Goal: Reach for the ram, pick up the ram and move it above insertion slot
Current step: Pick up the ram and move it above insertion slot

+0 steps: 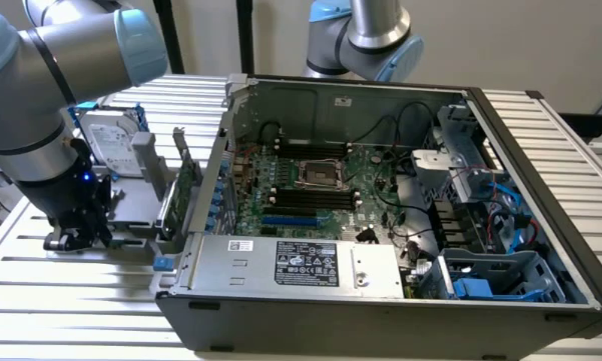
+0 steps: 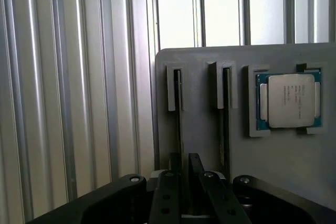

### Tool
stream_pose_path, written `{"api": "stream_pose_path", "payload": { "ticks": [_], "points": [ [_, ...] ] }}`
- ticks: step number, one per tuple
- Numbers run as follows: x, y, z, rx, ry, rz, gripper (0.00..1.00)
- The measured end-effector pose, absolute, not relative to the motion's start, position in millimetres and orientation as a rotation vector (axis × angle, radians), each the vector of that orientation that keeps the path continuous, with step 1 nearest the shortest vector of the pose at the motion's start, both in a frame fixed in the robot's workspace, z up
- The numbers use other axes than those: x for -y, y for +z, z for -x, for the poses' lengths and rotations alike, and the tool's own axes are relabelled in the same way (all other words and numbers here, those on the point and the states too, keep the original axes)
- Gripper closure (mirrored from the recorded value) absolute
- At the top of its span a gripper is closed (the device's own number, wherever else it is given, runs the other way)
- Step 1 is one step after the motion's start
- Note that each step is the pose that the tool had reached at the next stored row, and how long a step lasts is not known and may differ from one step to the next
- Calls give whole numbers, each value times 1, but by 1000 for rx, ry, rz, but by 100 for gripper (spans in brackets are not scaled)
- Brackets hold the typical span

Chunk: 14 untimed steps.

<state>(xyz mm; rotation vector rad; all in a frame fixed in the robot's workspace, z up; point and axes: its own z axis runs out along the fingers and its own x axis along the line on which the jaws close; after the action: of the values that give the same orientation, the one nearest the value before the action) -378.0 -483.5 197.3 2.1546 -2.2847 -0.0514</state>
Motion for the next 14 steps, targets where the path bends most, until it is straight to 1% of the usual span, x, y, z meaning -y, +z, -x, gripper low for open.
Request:
{"api": "stream_pose_path", "payload": {
  "ticks": [2, 3, 4, 14],
  "points": [
    [484, 197, 378, 2285, -51, -2154, 79],
    [484, 197, 378, 2285, -51, -2154, 82],
    [484, 197, 378, 2285, -52, -2154, 87],
    [484, 197, 378, 2285, -52, -2154, 87]
  ]
}}
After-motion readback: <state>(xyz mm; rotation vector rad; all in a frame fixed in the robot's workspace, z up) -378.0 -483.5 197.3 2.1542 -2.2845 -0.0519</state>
